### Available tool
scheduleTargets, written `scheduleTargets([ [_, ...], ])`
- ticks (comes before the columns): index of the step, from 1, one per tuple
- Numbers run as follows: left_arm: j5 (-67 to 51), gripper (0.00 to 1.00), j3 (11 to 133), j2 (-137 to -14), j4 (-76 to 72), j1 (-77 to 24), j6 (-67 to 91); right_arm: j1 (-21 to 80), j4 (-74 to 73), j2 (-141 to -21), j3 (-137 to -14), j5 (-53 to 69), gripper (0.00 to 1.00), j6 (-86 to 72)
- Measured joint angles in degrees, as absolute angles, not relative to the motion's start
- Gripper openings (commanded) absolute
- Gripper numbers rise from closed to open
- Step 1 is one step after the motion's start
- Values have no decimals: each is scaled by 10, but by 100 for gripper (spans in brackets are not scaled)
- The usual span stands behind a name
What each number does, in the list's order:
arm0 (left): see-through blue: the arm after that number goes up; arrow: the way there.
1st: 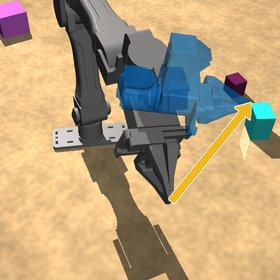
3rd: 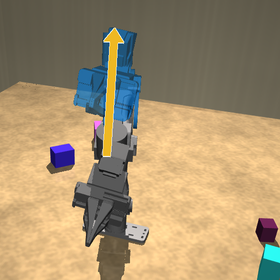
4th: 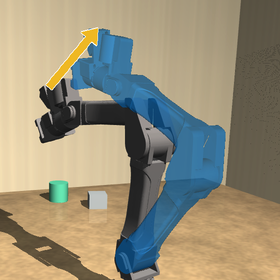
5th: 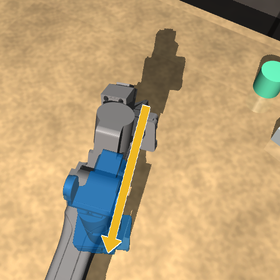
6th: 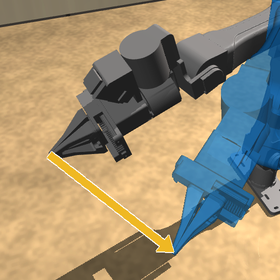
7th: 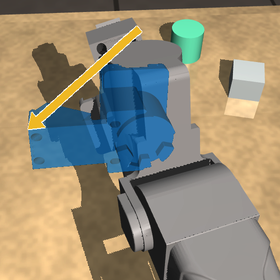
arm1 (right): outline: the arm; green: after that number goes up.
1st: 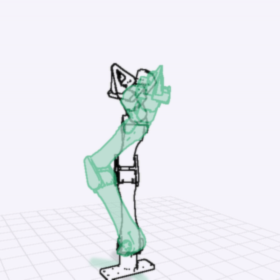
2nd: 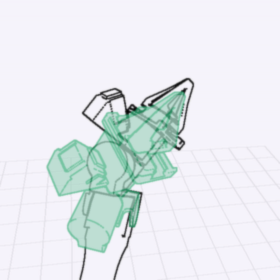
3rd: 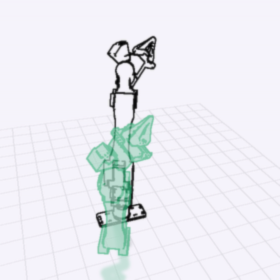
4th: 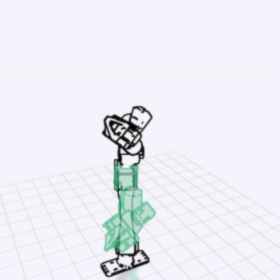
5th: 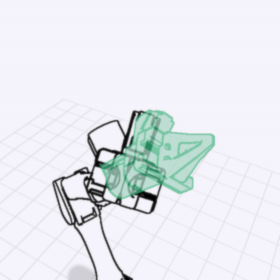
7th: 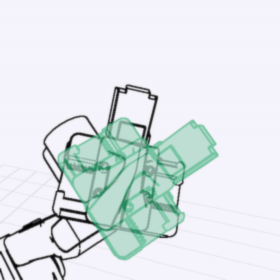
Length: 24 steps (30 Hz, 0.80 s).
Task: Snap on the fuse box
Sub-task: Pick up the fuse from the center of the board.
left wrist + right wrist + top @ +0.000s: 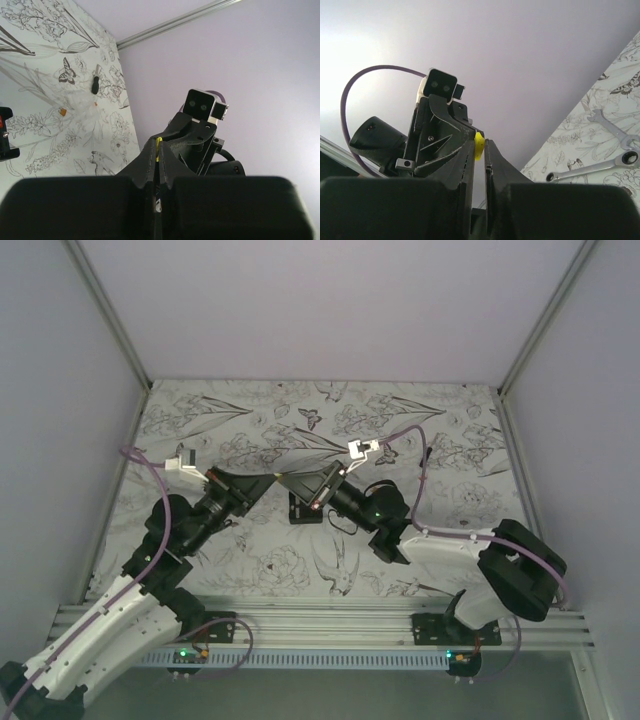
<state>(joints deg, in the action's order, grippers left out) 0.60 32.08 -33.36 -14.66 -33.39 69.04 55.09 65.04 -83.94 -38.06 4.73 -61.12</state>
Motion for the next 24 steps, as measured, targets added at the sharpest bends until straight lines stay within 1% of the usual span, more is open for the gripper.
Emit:
scheduleTargets([
  [2,9,0,321,-334,-150,-334,691,550,662,-845,-382,48,2,-617],
  [3,10,0,321,-334,-150,-334,691,550,665,-847,-383,48,0,-620],
  [5,10,0,321,-334,-153,-334,691,550,667,-847,-383,48,0,-623],
  [6,10,4,321,-334,-154,-334,691,550,668,-847,-383,47,0,-623],
  [9,11,22,319,-333,-155,-335,689,549,665,-845,-383,47,0,-621],
  [14,20,40,285,-325,-166,-340,680,543,584,-800,-375,46,0,-591],
  [17,29,48,265,-327,-157,-341,660,530,505,-762,-369,41,0,-567],
  [19,37,50,256,-337,-140,-341,640,519,454,-736,-368,31,0,-550],
  [24,44,58,243,-402,-117,-334,593,500,313,-686,-370,0,0,-506],
])
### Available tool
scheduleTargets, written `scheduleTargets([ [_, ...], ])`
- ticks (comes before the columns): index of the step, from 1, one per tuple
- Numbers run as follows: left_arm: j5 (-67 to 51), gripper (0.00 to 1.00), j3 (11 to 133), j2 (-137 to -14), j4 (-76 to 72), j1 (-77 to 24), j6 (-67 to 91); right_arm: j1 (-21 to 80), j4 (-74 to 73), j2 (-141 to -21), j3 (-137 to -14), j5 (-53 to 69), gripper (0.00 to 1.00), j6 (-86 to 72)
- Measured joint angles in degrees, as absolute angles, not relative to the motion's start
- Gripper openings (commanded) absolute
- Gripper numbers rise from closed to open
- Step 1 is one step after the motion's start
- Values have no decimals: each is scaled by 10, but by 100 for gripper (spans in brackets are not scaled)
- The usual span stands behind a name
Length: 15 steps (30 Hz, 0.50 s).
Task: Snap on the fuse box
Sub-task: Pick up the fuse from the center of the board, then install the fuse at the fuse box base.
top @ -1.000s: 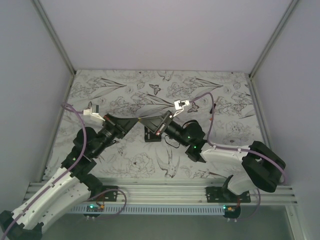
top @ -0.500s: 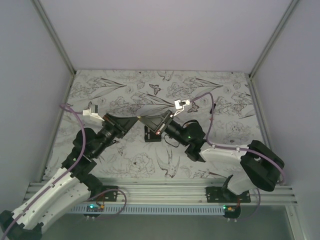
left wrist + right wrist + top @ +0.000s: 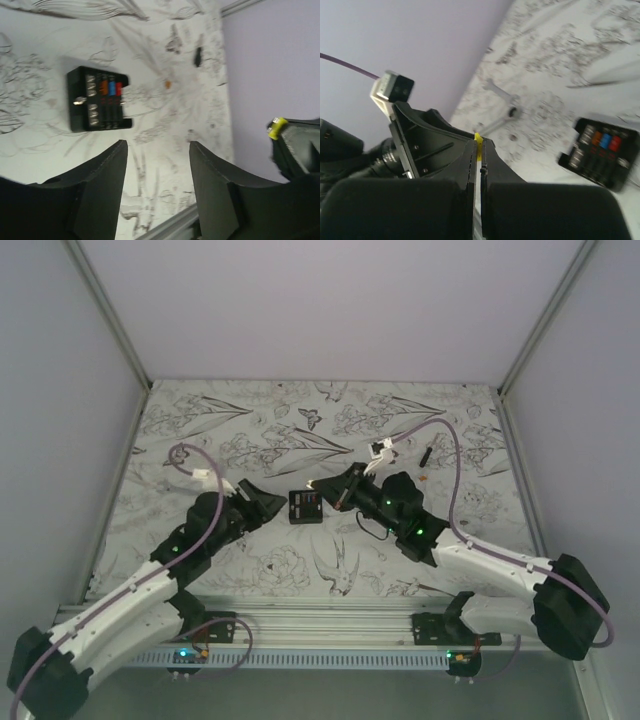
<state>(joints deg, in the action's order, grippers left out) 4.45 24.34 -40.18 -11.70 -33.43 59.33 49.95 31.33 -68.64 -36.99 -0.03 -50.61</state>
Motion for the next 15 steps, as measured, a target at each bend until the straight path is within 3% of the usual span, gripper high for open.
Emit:
scheduleTargets([
  [6,38,65,249,-512,-105,-322,531,490,129,-677,-404,-53,0,-458],
  [15,26,63,342,-689,-89,-314,424,488,-19,-689,-455,-112,0,-409],
])
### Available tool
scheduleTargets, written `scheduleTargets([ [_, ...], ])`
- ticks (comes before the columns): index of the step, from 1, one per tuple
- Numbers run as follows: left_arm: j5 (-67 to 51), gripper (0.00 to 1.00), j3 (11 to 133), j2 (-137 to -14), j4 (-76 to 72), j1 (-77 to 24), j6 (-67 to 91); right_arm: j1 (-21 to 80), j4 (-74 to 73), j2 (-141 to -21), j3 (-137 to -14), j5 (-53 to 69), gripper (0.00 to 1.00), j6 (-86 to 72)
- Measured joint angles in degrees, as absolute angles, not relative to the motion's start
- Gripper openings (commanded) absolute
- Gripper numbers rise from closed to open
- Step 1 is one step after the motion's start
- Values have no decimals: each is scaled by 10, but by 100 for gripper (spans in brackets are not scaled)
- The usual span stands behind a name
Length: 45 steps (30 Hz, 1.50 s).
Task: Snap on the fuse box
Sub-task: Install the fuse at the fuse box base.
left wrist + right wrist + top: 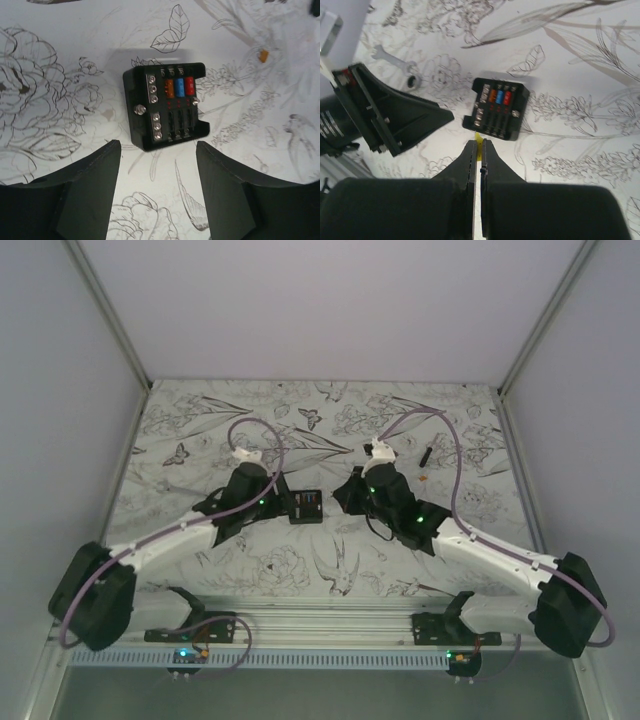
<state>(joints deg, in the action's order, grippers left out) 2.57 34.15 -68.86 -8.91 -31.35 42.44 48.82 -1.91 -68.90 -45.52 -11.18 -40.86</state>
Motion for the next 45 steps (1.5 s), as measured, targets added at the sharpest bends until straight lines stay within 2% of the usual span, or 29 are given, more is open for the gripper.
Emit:
scheduleTargets([
  [4,27,58,398,-772,-62,-313,383,488,-42,-703,-456,-122,0,-395],
  [10,32,40,422,-829,-22,-311,349,483,-59,-728,-463,-128,0,-381],
  [30,36,0,458,-873,19,-347,336,481,-62,-734,-464,-130,0,-377],
  [38,76,0,443,-823,86,-405,415,481,-107,-727,-465,-129,0,-376],
  [45,166,0,443,-799,168,-477,541,481,-170,-728,-470,-120,0,-364],
])
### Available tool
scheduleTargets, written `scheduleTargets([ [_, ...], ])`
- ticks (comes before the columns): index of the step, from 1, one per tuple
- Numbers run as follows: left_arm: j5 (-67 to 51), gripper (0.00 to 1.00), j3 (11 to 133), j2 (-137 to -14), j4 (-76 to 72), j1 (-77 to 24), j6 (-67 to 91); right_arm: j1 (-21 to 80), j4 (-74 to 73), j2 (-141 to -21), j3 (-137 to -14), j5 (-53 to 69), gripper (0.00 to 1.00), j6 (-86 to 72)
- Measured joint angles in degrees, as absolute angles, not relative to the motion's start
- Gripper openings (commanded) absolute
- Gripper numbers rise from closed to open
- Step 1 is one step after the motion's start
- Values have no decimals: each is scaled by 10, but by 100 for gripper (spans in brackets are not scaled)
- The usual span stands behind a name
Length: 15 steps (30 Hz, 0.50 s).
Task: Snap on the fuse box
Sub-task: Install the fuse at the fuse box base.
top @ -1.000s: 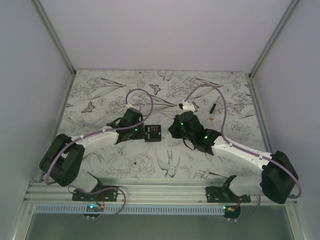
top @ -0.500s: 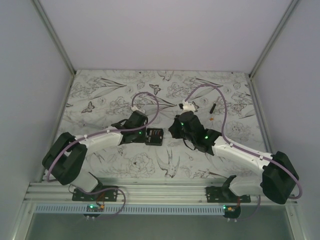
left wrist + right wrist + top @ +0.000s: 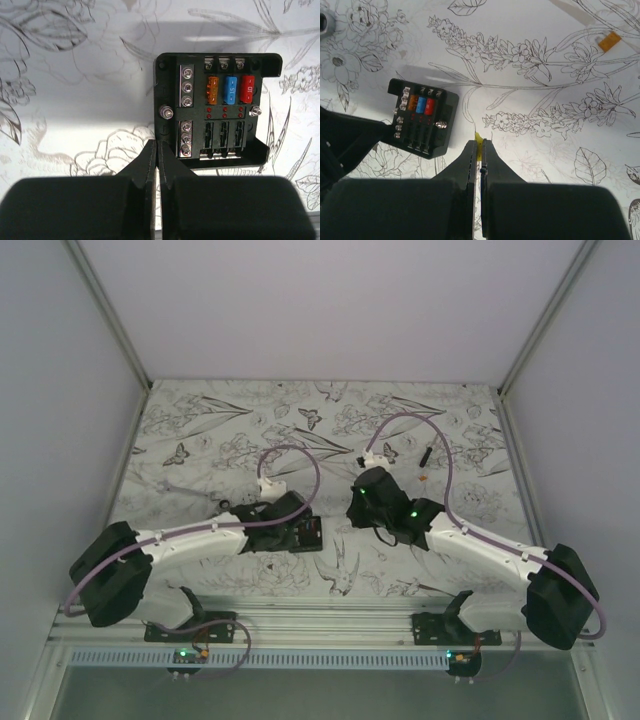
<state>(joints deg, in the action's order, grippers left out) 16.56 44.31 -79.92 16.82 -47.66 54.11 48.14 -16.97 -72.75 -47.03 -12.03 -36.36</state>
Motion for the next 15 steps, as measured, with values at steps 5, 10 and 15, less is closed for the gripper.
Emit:
scheduleTargets([
  [5,231,0,445,-806,198,-554,630,482,-193,-727,-471,-119,0,-356],
  [10,265,13,474,-853,214,-585,687,482,-209,-703,-468,-119,0,-350],
  [15,267,27,500,-886,215,-590,720,485,-224,-688,-468,-119,0,-347],
])
